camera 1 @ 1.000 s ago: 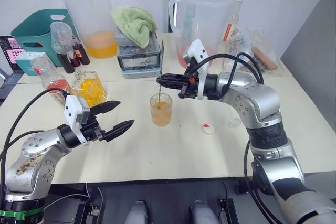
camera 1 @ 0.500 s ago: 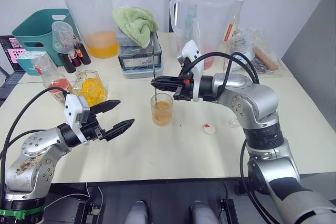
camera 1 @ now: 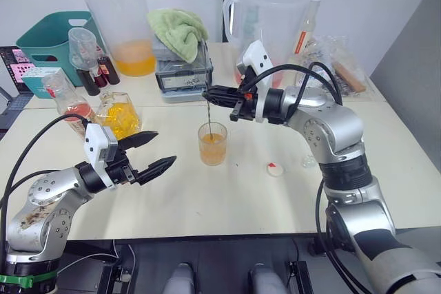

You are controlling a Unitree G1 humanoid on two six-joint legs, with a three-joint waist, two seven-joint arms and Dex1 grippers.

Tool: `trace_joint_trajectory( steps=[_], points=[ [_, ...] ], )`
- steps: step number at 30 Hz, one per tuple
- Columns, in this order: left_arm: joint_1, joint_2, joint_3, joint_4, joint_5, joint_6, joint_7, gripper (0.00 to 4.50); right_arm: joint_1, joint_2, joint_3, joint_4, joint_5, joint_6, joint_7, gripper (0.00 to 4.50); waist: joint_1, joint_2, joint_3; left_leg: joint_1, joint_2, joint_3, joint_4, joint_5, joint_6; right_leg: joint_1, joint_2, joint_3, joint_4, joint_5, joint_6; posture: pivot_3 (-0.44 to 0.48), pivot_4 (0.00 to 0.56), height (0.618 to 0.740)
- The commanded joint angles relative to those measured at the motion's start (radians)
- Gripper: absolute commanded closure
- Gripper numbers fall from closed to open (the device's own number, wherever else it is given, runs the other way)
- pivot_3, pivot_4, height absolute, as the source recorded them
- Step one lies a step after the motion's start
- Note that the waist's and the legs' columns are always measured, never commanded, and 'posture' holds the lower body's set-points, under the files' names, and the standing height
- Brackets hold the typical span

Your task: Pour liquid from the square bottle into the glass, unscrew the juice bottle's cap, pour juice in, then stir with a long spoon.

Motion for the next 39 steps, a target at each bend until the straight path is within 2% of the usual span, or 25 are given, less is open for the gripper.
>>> trace_joint_trajectory(
  steps=[1,6,11,16,24,28,33,39],
  points=[
    [-0.014,0.012,0.019,-0.026,-0.009,-0.003,0.002,0.04,-0.003,-0.007,-0.026,-0.074,0.055,0.045,0.019,4.5,0.0,0.0,0.0,0.0,0.0,0.0,0.0,0.0,0.0,0.0,0.0,0.0,0.0,0.0,0.0,0.0,0.15,0.74],
    [-0.014,0.012,0.018,-0.028,-0.01,0.0,0.003,0.04,0.015,0.038,-0.056,-0.106,0.113,0.103,-0.018,4.5,-0.002,0.0,0.0,0.0,0.0,0.0,0.0,0.0,0.0,0.0,0.0,0.0,0.0,0.0,0.0,0.0,0.15,0.74],
    [-0.018,0.014,0.021,-0.031,-0.013,0.003,0.007,0.04,0.04,0.079,-0.07,-0.078,0.103,0.064,-0.058,4.5,-0.001,0.0,0.0,0.0,0.0,0.0,0.0,0.0,0.0,0.0,0.0,0.0,0.0,0.0,0.0,0.0,0.15,0.74],
    [-0.019,0.013,0.023,-0.032,-0.016,0.005,0.009,0.04,0.036,0.061,-0.081,-0.009,0.058,-0.007,-0.072,4.5,-0.001,0.0,0.0,0.0,0.0,0.0,0.0,0.0,0.0,0.0,0.0,0.0,0.0,0.0,0.0,0.0,0.15,0.74],
    [-0.019,0.008,0.018,-0.028,-0.013,0.005,0.007,0.04,0.008,0.012,-0.141,-0.084,0.16,0.049,-0.02,4.5,-0.001,0.0,0.0,0.0,0.0,0.0,0.0,0.0,0.0,0.0,0.0,0.0,0.0,0.0,0.0,0.0,0.15,0.74],
    [-0.013,0.006,0.02,-0.027,-0.015,0.005,0.005,0.04,-0.034,0.018,-0.242,-0.117,0.281,0.141,-0.067,4.5,-0.001,0.0,0.0,0.0,0.0,0.0,0.0,0.0,0.0,0.0,0.0,0.0,0.0,0.0,0.0,0.0,0.15,0.74],
    [-0.005,0.006,0.025,-0.026,-0.017,0.002,-0.001,0.04,-0.053,-0.002,-0.302,-0.128,0.349,0.205,-0.125,4.5,0.0,0.0,0.0,0.0,0.0,0.0,0.0,0.0,0.0,0.0,0.0,0.0,0.0,0.0,0.0,0.0,0.15,0.74],
    [0.016,0.017,0.04,-0.024,-0.017,-0.005,-0.023,0.04,-0.117,-0.088,-0.45,-0.099,0.556,0.527,-0.268,4.5,0.003,0.0,0.0,-0.001,0.0,0.0,0.0,0.0,0.0,0.0,0.0,0.0,0.0,0.0,0.0,0.0,0.15,0.74]
  ],
)
